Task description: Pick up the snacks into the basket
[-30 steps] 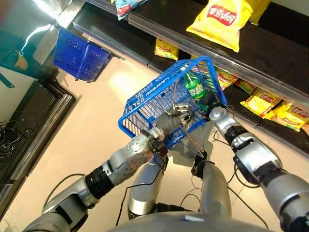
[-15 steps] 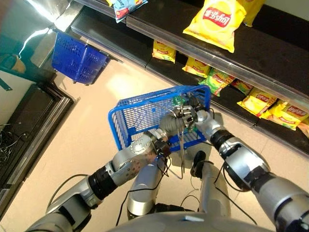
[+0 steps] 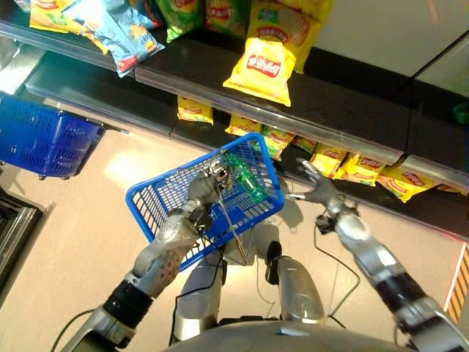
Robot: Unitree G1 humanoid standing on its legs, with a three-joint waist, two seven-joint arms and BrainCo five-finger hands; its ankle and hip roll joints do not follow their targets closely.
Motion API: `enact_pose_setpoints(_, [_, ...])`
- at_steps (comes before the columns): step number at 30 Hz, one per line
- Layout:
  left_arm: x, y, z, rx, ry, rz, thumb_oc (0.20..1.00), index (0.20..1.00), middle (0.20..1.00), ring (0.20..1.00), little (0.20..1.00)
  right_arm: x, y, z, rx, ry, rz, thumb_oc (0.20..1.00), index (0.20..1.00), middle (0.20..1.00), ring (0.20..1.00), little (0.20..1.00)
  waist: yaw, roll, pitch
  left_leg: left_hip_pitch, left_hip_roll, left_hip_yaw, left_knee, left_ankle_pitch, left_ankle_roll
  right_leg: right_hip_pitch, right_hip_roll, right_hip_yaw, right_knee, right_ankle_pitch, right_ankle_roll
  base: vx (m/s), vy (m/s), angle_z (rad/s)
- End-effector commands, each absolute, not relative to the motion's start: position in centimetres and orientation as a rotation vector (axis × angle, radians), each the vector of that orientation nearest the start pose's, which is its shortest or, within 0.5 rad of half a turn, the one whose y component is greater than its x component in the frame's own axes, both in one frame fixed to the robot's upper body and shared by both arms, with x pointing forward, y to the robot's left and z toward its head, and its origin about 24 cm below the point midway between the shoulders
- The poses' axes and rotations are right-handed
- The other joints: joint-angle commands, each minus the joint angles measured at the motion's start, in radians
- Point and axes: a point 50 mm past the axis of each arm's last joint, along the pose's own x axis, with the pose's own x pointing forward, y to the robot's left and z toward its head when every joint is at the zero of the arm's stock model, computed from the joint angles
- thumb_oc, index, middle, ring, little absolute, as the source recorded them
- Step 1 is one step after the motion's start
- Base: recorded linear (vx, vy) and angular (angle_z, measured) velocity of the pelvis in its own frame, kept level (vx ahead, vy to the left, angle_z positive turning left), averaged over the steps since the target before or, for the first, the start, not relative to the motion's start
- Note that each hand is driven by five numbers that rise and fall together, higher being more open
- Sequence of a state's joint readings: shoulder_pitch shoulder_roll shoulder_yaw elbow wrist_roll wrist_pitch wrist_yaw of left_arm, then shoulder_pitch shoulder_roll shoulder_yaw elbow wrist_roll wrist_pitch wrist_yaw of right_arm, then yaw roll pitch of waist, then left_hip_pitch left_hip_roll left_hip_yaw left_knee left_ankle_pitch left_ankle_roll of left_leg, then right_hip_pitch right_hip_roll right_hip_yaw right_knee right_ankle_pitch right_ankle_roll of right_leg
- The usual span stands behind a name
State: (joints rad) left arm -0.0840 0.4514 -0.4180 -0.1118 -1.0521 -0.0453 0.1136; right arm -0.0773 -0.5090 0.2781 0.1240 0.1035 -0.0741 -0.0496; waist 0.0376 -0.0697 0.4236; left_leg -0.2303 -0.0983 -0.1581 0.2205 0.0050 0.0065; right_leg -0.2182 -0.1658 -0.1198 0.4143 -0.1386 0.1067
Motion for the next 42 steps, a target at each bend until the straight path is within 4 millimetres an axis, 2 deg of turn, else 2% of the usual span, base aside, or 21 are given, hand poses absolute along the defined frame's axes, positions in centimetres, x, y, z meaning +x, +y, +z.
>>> enact_pose_setpoints(1, [24.9, 13.9, 12.1, -0.689, -0.251, -0.341, 0.200, 0.200, 0.200, 0.200, 0.200, 26.3, -18.2, 6.1, -0.266, -0.106, 0.237, 1.000, 1.000, 1.000, 1.000, 1.000, 0.000, 0.018, -0.132, 0.069, -0.015, -0.019, -0.089, -0.035, 0.028, -0.007, 0.091, 0.013, -0.016, 0.069, 0.047, 0.08, -0.034, -0.02])
enact_pose_setpoints(4, [24.7, 15.5, 10.7, -0.676, -0.234, -0.241, 0.200, 0.200, 0.200, 0.200, 0.200, 26.3, -18.3, 7.5, -0.173, -0.177, 0.216, 1.000, 1.000, 1.000, 1.000, 1.000, 0.005, 0.017, -0.182, 0.083, -0.013, -0.017, -0.133, -0.010, 0.021, 0.019, 0.140, 0.058, -0.084, 0.025, 0.014, 0.05, -0.027, 0.02])
enact_pose_setpoints(7, [24.3, 16.5, 9.8, -0.660, -0.230, -0.166, 0.200, 0.200, 0.200, 0.200, 0.200, 26.5, -18.5, 8.4, -0.073, -0.222, 0.163, 1.000, 1.000, 1.000, 1.000, 1.000, 0.013, 0.025, -0.222, 0.106, -0.012, -0.015, -0.167, 0.000, 0.010, 0.064, 0.138, 0.052, -0.158, 0.027, 0.002, 0.03, -0.033, -0.01])
enact_pose_setpoints(10, [24.2, 16.7, 9.4, -0.648, -0.225, -0.142, 0.200, 0.200, 0.200, 0.200, 0.200, 27.1, -19.0, 9.0, -0.075, -0.245, 0.098, 1.000, 1.000, 1.000, 1.000, 1.000, 0.008, 0.036, -0.239, 0.095, -0.034, -0.023, -0.111, -0.016, 0.001, 0.095, 0.144, 0.079, -0.187, 0.017, -0.017, 0.00, -0.022, 0.14])
enact_pose_setpoints(11, [24.4, 16.4, 9.3, -0.645, -0.222, -0.142, 0.200, 0.200, 0.200, 0.200, 0.200, 27.4, -19.9, 9.9, -0.109, -0.279, 0.034, 1.000, 1.000, 1.000, 1.000, 1.000, 0.003, 0.039, -0.231, 0.062, -0.054, -0.015, 0.002, -0.032, -0.024, 0.116, 0.137, 0.070, -0.182, 0.003, -0.035, 0.00, -0.057, 0.27])
enact_pose_setpoints(13, [24.5, 16.2, 9.4, -0.647, -0.226, -0.144, 0.200, 0.200, 0.200, 0.200, 0.200, 27.6, -20.4, 10.1, -0.106, -0.288, -0.003, 1.000, 1.000, 1.000, 1.000, 1.000, -0.006, 0.042, -0.223, 0.046, -0.038, -0.003, 0.032, -0.031, -0.041, 0.134, 0.134, 0.052, -0.180, -0.010, -0.044, 0.01, -0.021, 0.84])
enact_pose_setpoints(14, [24.6, 16.0, 9.2, -0.644, -0.219, -0.141, 0.200, 0.200, 0.200, 0.200, 0.200, 27.9, -20.8, 10.0, -0.100, -0.278, -0.049, 1.000, 1.000, 1.000, 1.000, 1.000, -0.009, 0.044, -0.219, 0.039, -0.007, 0.016, 0.030, -0.024, -0.055, 0.148, 0.134, 0.038, -0.179, -0.018, -0.048, 0.00, 0.003, 1.37])
enact_pose_setpoints(20, [24.4, 16.3, 9.8, -0.608, -0.231, -0.139, 0.200, 0.200, 0.200, 0.200, 0.200, 30.2, -21.7, 10.5, -0.091, -0.263, -0.162, 1.000, 1.000, 1.000, 1.000, 1.000, 0.022, 0.031, -0.240, -0.050, 0.067, -0.066, -0.063, 0.046, -0.081, 0.201, 0.135, 0.047, -0.222, -0.029, -0.028, 0.09, 0.000, 0.30])
enact_pose_setpoints(23, [24.7, 16.3, 10.2, -0.576, -0.251, -0.136, 0.200, 0.200, 0.200, 0.200, 0.200, 30.8, -22.9, 11.3, -0.103, -0.276, -0.239, 1.000, 1.000, 1.000, 1.000, 1.000, 0.030, 0.025, -0.225, -0.124, 0.132, -0.003, -0.129, 0.068, -0.087, 0.233, 0.128, 0.056, -0.232, -0.052, -0.028, 0.19, 0.091, 0.26])
enact_pose_setpoints(24, [24.9, 16.2, 10.3, -0.565, -0.255, -0.133, 0.200, 0.200, 0.200, 0.200, 0.200, 30.9, -23.1, 11.3, -0.102, -0.276, -0.267, 1.000, 1.000, 1.000, 1.000, 1.000, 0.039, 0.022, -0.221, -0.129, 0.138, 0.024, -0.134, 0.076, -0.086, 0.254, 0.124, 0.061, -0.245, -0.055, -0.024, 0.25, 0.135, 0.34])
enact_pose_setpoints(26, [24.8, 16.3, 10.8, -0.544, -0.282, -0.147, 0.200, 0.200, 0.200, 0.200, 0.200, 31.1, -23.1, 11.3, -0.120, -0.267, -0.281, 1.000, 1.000, 1.000, 1.000, 1.000, 0.069, 0.018, -0.238, -0.103, 0.119, 0.014, -0.129, 0.102, -0.066, 0.301, 0.086, 0.077, -0.253, -0.067, 0.009, 0.39, 0.250, 0.15])
enact_pose_setpoints(27, [24.8, 16.3, 10.8, -0.543, -0.282, -0.148, 0.200, 0.200, 0.200, 0.200, 0.200, 31.1, -23.1, 11.3, -0.120, -0.267, -0.281, 1.000, 1.000, 1.000, 1.000, 1.000, 0.071, 0.016, -0.238, -0.104, 0.117, 0.017, -0.127, 0.101, -0.065, 0.299, 0.084, 0.079, -0.251, -0.069, 0.010, 0.31, 0.218, -0.24])
enact_pose_setpoints(29, [25.2, 16.1, 11.5, -0.516, -0.310, -0.169, 0.200, 0.200, 0.200, 0.200, 0.200, 31.4, -23.3, 11.2, -0.135, -0.255, -0.300, 1.000, 1.000, 1.000, 1.000, 1.000, 0.074, 0.004, -0.228, -0.113, 0.097, 0.045, -0.089, 0.087, -0.048, 0.246, 0.061, 0.098, -0.138, -0.038, 0.025, 0.17, 0.167, -0.69])
enact_pose_setpoints(30, [25.3, 16.0, 11.7, -0.503, -0.311, -0.176, 0.200, 0.200, 0.200, 0.200, 0.200, 31.6, -23.2, 11.1, -0.130, -0.248, -0.304, 1.000, 1.000, 1.000, 1.000, 1.000, 0.076, -0.003, -0.222, -0.108, 0.093, 0.055, -0.076, 0.070, -0.037, 0.209, 0.052, 0.109, -0.060, 0.005, 0.037, 0.25, 0.301, -0.49])
enact_pose_setpoints(31, [25.5, 15.9, 12.1, -0.475, -0.327, -0.183, 0.200, 0.200, 0.200, 0.200, 0.200, 32.2, -22.6, 10.6, -0.093, -0.222, -0.309, 1.000, 1.000, 1.000, 1.000, 1.000, 0.068, 0.002, -0.194, -0.088, 0.091, 0.080, -0.068, 0.048, -0.017, 0.117, 0.025, 0.091, 0.095, 0.143, 0.067, 0.20, 0.289, -0.22])
enact_pose_setpoints(34, [25.5, 16.2, 12.5, -0.469, -0.346, -0.166, 0.200, 0.200, 0.200, 0.200, 0.200, 32.9, -21.9, 10.1, -0.071, -0.184, -0.317, 1.000, 1.000, 1.000, 1.000, 1.000, 0.063, 0.032, -0.167, -0.051, 0.112, 0.104, -0.090, 0.038, -0.004, 0.045, 0.002, 0.035, 0.181, 0.160, 0.068, 0.12, 0.174, -0.24])
enact_pose_setpoints(36, [25.5, 16.0, 12.6, -0.473, -0.352, -0.170, 0.200, 0.200, 0.200, 0.200, 0.200, 33.4, -21.9, 9.5, -0.046, -0.140, -0.338, 1.000, 1.000, 1.000, 1.000, 1.000, 0.057, 0.041, -0.159, -0.016, 0.110, 0.123, -0.117, 0.024, -0.003, 0.004, -0.010, -0.009, 0.092, 0.136, 0.061, 0.20, 0.147, -0.32])
enact_pose_setpoints(37, [25.6, 16.0, 12.7, -0.482, -0.360, -0.172, 0.200, 0.200, 0.200, 0.200, 0.200, 33.9, -22.4, 9.5, -0.025, -0.126, -0.367, 1.000, 1.000, 1.000, 1.000, 1.000, 0.052, 0.032, -0.147, 0.000, 0.095, 0.131, -0.125, 0.013, -0.011, 0.007, 0.005, -0.027, -0.038, 0.106, 0.048, 0.17, 0.055, -0.45])
enact_pose_setpoints(39, [25.8, 15.7, 13.0, -0.492, -0.368, -0.181, 0.200, 0.200, 0.200, 0.200, 0.200, 34.6, -22.6, 9.8, -0.016, -0.115, -0.388, 1.000, 1.000, 1.000, 1.000, 1.000, 0.049, 0.027, -0.134, 0.008, 0.090, 0.137, -0.131, 0.001, -0.022, -0.007, -0.001, -0.049, -0.214, 0.115, 0.048, 0.15, -0.015, -0.48])
enact_pose_setpoints(40, [25.8, 15.3, 13.0, -0.492, -0.365, -0.188, 0.200, 0.200, 0.200, 0.200, 0.200, 34.5, -22.9, 9.2, -0.008, -0.093, -0.411, 1.000, 1.000, 1.000, 1.000, 1.000, 0.037, 0.030, -0.131, 0.005, 0.089, 0.127, -0.123, -0.007, -0.023, -0.017, 0.002, 0.005, -0.231, 0.132, 0.060, 0.14, -0.046, -0.34])
enact_pose_setpoints(42, [25.9, 15.2, 12.9, -0.500, -0.359, -0.187, 0.200, 0.200, 0.200, 0.200, 0.200, 34.5, -22.8, 9.2, 0.013, -0.092, -0.411, 1.000, 1.000, 1.000, 1.000, 1.000, 0.037, 0.023, -0.128, 0.003, 0.080, 0.126, -0.109, -0.020, -0.026, 0.001, 0.009, 0.049, -0.253, 0.137, 0.060, 0.11, -0.072, 0.02])
